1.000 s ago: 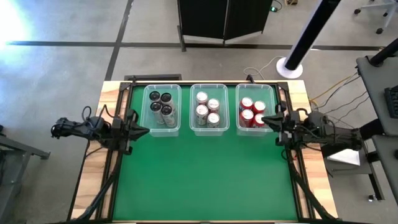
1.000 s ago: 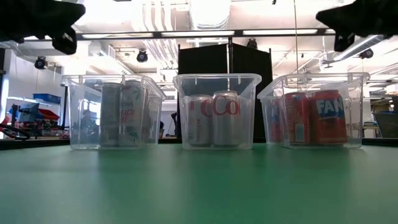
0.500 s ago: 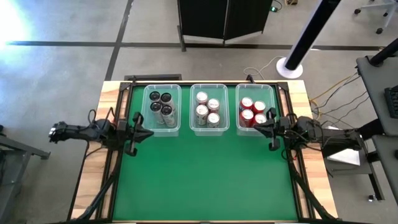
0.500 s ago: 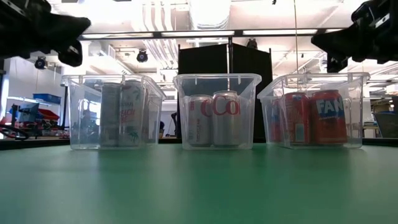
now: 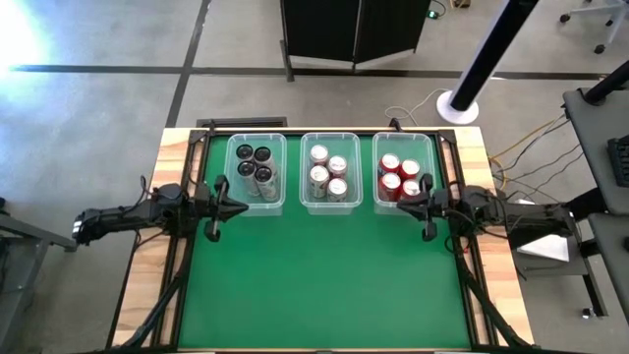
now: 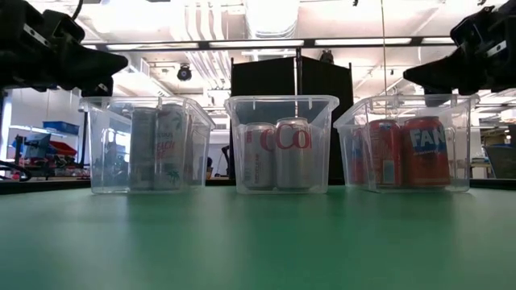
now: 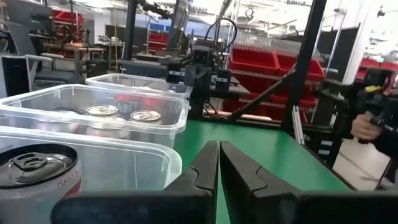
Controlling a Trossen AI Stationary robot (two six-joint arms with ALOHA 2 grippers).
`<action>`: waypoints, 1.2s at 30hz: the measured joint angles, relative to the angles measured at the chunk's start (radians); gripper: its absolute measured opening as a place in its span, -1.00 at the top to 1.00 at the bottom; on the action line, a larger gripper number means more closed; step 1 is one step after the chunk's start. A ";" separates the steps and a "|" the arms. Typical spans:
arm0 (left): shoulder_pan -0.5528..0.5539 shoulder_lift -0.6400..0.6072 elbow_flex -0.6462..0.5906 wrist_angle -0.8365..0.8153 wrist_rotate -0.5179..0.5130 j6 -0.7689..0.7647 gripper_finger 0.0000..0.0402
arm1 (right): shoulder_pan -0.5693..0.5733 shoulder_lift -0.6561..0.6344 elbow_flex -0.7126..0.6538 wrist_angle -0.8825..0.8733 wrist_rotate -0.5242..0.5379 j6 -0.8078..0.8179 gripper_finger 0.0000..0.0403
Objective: Sort soda cans
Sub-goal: Return to Home Position
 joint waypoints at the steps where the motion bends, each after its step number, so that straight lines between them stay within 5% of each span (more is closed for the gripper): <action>1: -0.001 0.000 0.000 -0.002 0.000 0.010 1.00 | 0.000 0.005 0.000 0.002 -0.001 -0.015 0.94; 8: -0.005 0.002 -0.003 0.011 -0.033 0.018 1.00 | 0.000 0.032 0.000 0.016 0.013 -0.034 0.94; 23: -0.049 0.004 -0.003 -0.034 -0.047 0.160 1.00 | -0.002 0.034 0.000 0.047 0.035 0.302 0.94; 36: -0.052 0.031 -0.003 -0.042 -0.107 0.284 1.00 | 0.000 0.035 -0.001 0.055 0.026 0.160 0.94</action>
